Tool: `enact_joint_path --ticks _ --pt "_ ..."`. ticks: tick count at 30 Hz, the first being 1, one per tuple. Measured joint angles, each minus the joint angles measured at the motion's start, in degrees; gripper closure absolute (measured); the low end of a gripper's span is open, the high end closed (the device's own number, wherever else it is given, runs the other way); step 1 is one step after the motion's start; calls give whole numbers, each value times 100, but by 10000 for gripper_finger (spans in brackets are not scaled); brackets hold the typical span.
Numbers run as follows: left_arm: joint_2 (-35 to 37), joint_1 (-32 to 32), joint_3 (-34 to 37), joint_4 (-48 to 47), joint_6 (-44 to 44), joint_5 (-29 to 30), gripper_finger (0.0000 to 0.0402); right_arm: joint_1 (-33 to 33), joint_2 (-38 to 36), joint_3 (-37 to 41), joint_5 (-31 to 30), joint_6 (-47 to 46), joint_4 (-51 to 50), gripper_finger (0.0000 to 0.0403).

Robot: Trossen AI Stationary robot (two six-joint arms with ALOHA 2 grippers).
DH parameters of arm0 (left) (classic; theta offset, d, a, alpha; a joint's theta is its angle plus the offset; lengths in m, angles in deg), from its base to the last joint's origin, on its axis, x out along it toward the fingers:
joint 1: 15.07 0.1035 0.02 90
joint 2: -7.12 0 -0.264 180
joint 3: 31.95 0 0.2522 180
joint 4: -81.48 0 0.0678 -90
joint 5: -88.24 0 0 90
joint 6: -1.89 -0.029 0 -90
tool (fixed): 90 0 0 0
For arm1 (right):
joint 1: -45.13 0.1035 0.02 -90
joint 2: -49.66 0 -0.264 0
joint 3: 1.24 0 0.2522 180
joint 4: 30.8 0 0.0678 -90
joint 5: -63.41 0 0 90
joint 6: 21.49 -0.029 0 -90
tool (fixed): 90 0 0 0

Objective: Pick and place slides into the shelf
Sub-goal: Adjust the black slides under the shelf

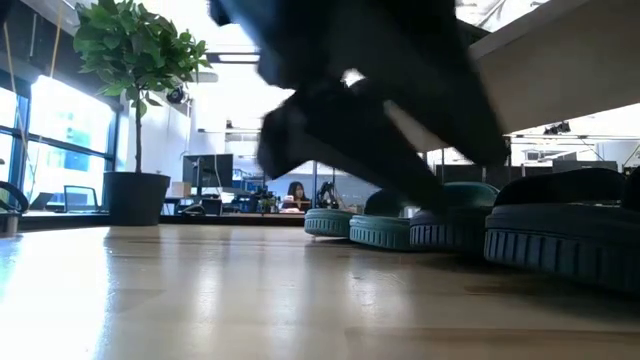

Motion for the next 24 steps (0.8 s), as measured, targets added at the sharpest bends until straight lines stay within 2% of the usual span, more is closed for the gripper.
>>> enact_joint_path --ticks 9,24 --pt "-450 30 -541 -172 -96 -17 248 0 2 0 -55 -1 -13 403" --pt "-581 41 -770 -148 -126 39 248 0 -7 0 -152 -61 -27 403"
